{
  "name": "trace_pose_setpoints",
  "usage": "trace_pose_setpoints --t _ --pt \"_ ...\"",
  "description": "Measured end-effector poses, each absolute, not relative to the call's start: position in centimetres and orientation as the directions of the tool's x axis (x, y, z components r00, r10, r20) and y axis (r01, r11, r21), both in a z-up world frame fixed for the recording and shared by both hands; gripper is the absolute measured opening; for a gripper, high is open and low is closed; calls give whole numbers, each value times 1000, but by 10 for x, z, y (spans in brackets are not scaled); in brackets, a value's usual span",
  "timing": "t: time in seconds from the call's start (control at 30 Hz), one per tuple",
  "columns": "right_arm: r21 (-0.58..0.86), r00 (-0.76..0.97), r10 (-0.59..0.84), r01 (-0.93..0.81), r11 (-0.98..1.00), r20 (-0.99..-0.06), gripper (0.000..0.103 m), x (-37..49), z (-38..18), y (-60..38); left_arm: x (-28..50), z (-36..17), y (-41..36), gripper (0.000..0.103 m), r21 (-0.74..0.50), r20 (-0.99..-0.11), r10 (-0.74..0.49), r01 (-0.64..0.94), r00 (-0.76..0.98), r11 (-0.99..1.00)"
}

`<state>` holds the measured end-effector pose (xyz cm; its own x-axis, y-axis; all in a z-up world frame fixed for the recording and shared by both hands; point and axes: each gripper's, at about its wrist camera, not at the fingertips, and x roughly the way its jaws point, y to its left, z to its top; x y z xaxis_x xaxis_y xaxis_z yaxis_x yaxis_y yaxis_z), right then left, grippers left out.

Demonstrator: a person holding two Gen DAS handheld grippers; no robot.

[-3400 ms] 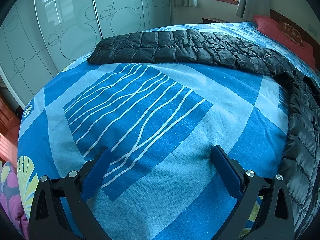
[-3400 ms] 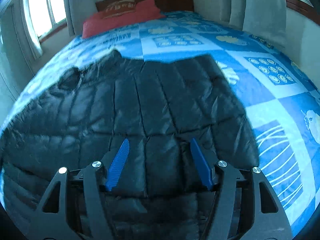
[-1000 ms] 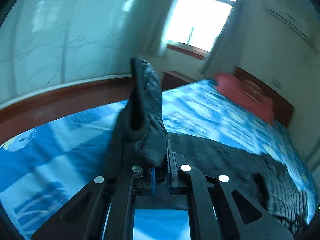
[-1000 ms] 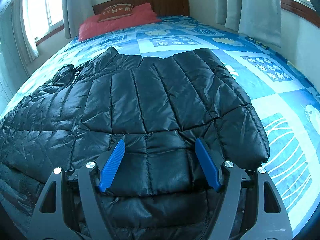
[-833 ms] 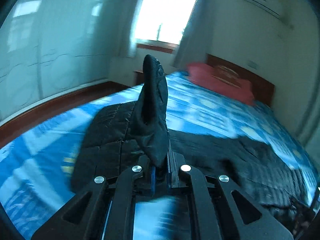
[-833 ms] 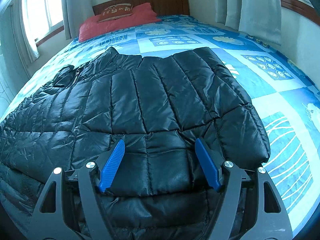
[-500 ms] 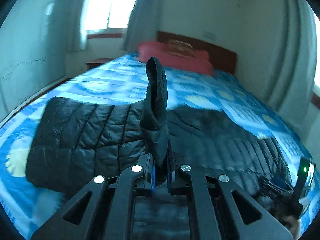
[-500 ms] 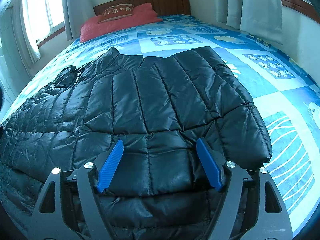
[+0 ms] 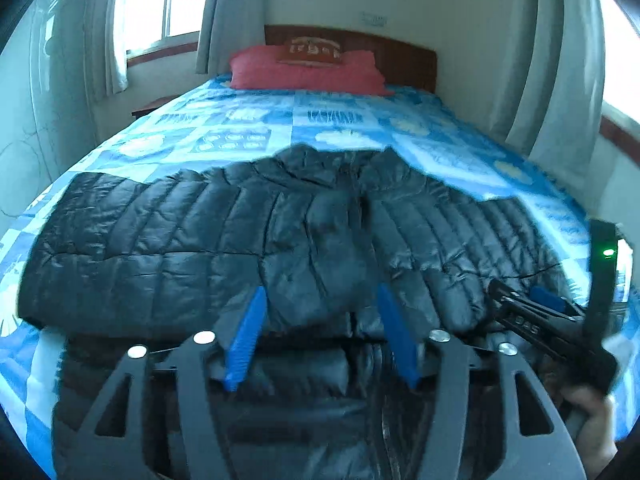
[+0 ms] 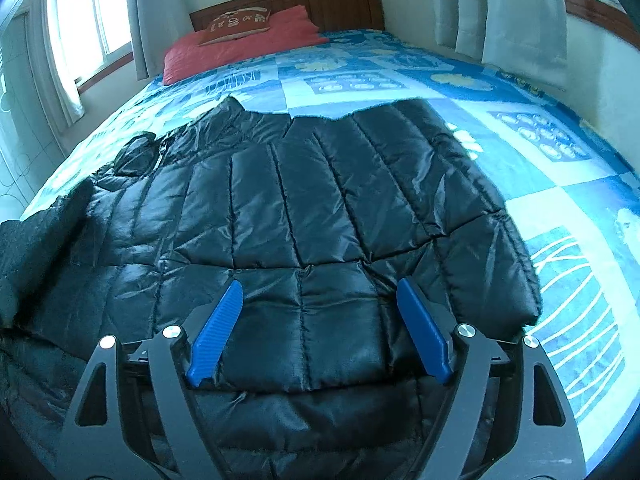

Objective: Fold large clothes
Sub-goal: 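Carry the sleeve across the jacket body with the left gripper and release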

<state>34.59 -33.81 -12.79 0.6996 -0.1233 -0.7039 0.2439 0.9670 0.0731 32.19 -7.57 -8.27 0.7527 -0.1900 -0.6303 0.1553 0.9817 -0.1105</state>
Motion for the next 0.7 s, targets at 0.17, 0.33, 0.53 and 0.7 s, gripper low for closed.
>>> trace_pose_setpoints --t 0.17,0.33,0.53,0.7 --pt "104 740 -70 186 977 -668 79 337 -102 -306 297 -67 -35 65 -85 -587 -148 121 796 989" --pt "164 735 50 84 983 -676 79 355 -90 -249 289 -71 13 65 -51 -592 -60 37 804 998" --pt "182 668 135 1 983 -732 73 387 -111 -185 286 -79 68 65 -42 -601 27 -66 799 997" --pt "223 664 199 -50 974 -721 20 384 -106 -170 283 -77 88 65 -31 -601 51 -87 798 996"
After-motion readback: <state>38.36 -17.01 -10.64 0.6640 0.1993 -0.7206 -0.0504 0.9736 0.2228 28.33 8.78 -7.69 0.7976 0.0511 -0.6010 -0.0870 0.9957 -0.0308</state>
